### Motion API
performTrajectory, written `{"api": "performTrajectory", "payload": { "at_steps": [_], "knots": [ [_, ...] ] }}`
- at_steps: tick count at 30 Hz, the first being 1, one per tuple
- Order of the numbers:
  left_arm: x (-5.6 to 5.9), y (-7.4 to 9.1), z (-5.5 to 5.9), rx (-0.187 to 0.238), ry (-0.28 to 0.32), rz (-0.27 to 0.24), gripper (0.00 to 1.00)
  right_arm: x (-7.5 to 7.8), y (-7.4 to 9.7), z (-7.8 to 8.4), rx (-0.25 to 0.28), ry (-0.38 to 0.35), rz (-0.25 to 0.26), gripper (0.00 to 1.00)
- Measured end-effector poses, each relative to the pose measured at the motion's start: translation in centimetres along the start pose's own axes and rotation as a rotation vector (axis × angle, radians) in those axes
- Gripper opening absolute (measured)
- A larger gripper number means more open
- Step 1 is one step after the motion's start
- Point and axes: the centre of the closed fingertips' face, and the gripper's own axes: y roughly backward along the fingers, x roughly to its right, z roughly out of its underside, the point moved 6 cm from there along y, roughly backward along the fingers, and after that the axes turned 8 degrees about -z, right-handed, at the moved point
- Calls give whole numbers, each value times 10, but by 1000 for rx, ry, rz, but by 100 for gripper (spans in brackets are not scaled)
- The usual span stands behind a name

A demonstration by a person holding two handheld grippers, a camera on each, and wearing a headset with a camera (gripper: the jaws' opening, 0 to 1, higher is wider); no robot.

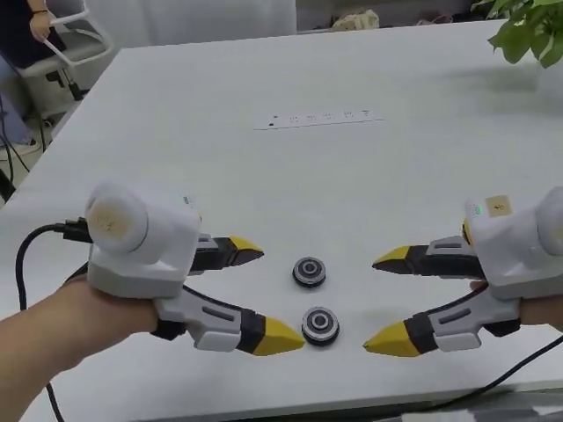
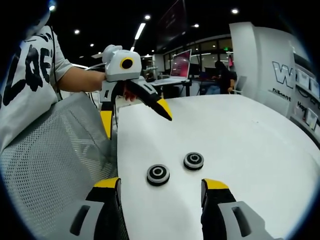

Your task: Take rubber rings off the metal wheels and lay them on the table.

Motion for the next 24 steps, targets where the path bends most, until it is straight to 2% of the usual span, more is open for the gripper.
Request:
{"api": "performTrajectory", "payload": {
  "at_steps": [13,24],
  "knots": [
    [-1,-17,6,-38,-19,38,66,10,-12,8,-31,4,-32,55],
    [1,-30,12,-62,-42,67,55,14,-19,13,-48,6,-60,48]
  ]
}}
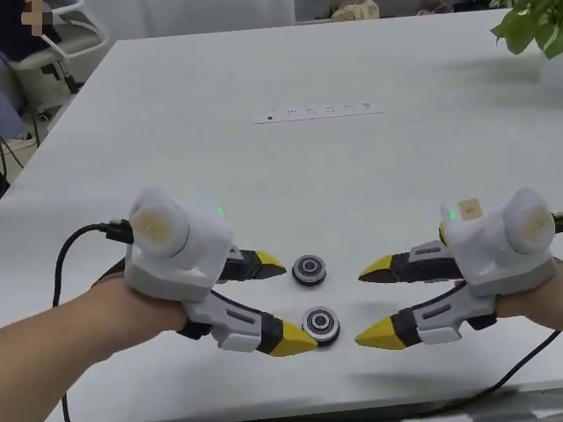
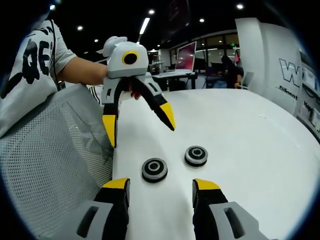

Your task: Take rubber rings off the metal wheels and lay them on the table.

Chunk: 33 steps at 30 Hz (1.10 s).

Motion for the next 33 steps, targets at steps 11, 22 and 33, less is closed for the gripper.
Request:
{"api": "performTrajectory", "payload": {
  "at_steps": [11,22,33],
  "knots": [
    [4,-13,3,-21,-15,35,48,3,-5,5,-14,-2,-25,42],
    [8,-24,8,-50,-33,66,38,5,-7,9,-22,-12,-29,40],
    [8,-33,8,-59,-28,76,27,4,-8,11,-27,-19,-28,39]
  ]
}}
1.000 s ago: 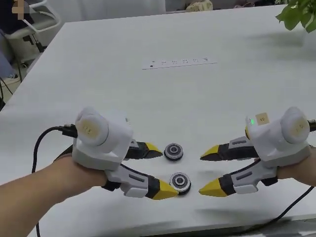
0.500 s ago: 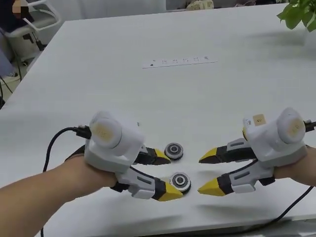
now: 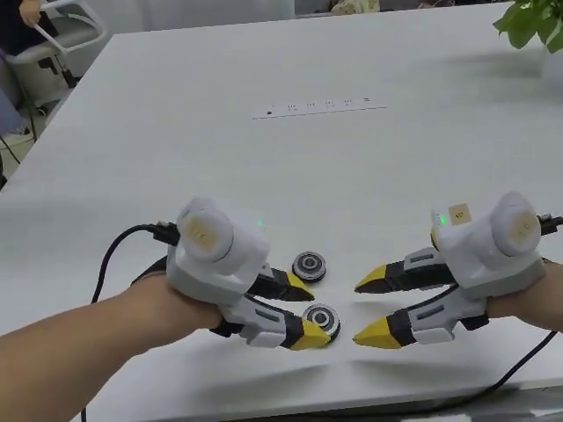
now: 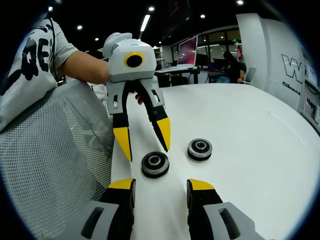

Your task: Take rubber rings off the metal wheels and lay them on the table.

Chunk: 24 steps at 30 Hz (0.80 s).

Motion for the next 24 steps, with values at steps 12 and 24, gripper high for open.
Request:
{"api": "performTrajectory", "payload": {
  "at_steps": [12,24],
  "knots": [
    [1,-4,4,-13,-20,-17,14,-1,-1,2,-1,-3,0,39],
    [1,-4,5,-11,-135,-55,8,-1,-2,1,-8,5,-4,38]
  ]
}}
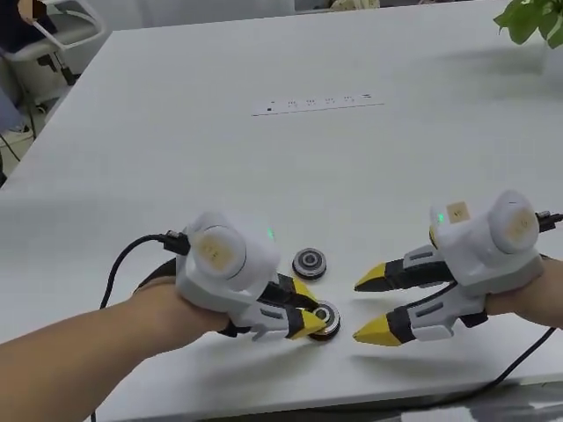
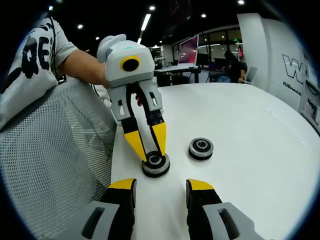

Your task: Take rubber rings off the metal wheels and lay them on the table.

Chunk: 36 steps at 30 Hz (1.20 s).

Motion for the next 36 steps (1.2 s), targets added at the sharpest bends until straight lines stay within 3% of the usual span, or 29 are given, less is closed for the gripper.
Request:
{"api": "performTrajectory", "payload": {
  "at_steps": [11,22,36],
  "knots": [
    [0,0,0,7,-21,-19,8,-1,-5,-4,-18,23,-19,35],
    [-1,-1,0,11,-16,-28,7,1,-21,-9,-56,43,-67,32],
    [-1,-2,1,18,-11,-34,7,3,-32,-5,-38,-10,-77,24]
  ]
}}
